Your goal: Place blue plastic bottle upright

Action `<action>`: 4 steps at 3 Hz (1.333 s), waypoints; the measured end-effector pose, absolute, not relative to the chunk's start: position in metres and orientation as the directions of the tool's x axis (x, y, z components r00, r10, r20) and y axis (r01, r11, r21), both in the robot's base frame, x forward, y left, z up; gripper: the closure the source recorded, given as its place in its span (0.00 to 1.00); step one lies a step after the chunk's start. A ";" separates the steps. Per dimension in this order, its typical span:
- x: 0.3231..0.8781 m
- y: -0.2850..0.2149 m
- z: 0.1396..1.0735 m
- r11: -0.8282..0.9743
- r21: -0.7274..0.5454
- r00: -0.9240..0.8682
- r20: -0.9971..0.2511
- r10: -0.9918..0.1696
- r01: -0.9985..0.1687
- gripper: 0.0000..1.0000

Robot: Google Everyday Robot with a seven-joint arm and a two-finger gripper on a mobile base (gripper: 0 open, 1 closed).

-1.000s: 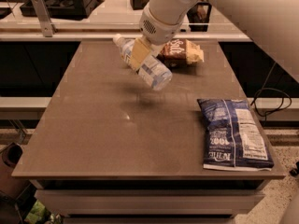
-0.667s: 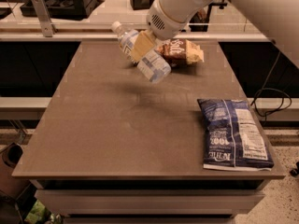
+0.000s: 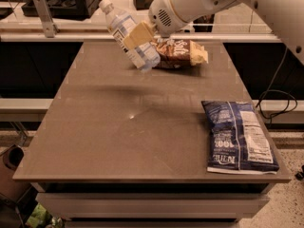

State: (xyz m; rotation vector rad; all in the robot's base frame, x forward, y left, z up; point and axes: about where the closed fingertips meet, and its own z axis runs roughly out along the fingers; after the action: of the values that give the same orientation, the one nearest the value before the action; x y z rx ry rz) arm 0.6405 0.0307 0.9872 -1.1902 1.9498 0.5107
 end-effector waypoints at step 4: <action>0.642 0.070 0.955 0.364 0.003 -0.129 -0.938 -0.322 -0.931 1.00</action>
Offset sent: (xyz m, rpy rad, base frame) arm 0.0013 0.0357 -0.0163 0.2824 -0.0858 0.1331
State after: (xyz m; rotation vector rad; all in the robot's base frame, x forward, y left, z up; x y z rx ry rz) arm 0.6424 0.0699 0.9548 -1.1316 1.6604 0.7921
